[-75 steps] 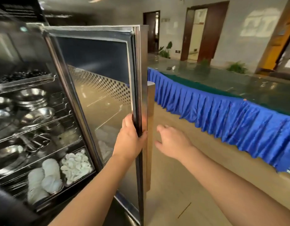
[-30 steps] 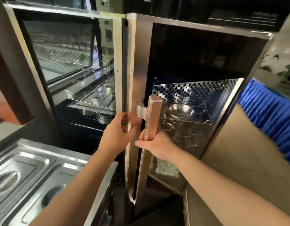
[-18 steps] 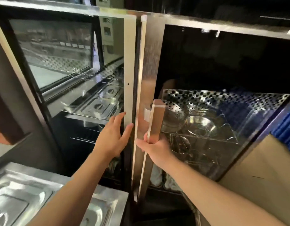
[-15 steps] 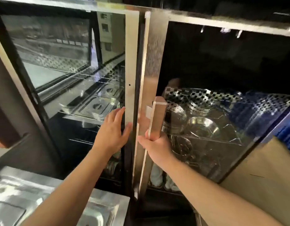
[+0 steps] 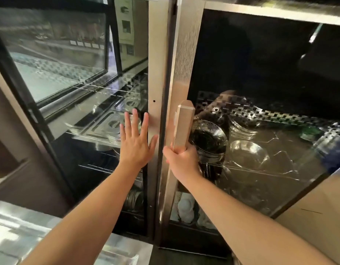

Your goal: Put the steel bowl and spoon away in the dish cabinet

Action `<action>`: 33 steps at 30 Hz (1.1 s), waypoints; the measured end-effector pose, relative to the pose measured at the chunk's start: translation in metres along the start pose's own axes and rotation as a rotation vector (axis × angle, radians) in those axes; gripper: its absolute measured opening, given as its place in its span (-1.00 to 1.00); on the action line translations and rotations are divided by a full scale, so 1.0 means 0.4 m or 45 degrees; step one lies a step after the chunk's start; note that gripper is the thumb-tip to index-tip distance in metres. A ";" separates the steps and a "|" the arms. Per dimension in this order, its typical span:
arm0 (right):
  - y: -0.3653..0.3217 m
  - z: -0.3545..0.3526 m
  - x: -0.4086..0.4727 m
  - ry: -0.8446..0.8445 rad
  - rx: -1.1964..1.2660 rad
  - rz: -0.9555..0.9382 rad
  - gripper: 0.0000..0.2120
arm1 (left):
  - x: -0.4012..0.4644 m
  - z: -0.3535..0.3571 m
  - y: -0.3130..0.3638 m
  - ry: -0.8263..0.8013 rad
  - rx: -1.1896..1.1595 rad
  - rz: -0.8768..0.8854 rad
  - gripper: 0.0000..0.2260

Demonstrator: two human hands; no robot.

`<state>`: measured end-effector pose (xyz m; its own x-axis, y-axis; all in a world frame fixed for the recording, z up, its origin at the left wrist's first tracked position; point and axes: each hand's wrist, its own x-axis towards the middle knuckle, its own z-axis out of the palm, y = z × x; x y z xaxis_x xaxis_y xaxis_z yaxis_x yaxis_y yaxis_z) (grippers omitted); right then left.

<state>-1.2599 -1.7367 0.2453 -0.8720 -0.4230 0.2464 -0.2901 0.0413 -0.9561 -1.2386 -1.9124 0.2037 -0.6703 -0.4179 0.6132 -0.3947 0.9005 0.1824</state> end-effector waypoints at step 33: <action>0.062 0.036 0.114 0.182 -0.095 -0.344 -0.76 | 0.002 0.023 -0.001 0.037 0.091 0.004 -0.26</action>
<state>-1.3011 -1.7682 0.2305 -0.8043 -0.2967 0.5148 -0.5426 0.0136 -0.8399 -1.2445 -1.9142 0.1970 -0.6536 -0.4104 0.6359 -0.4370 0.8906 0.1258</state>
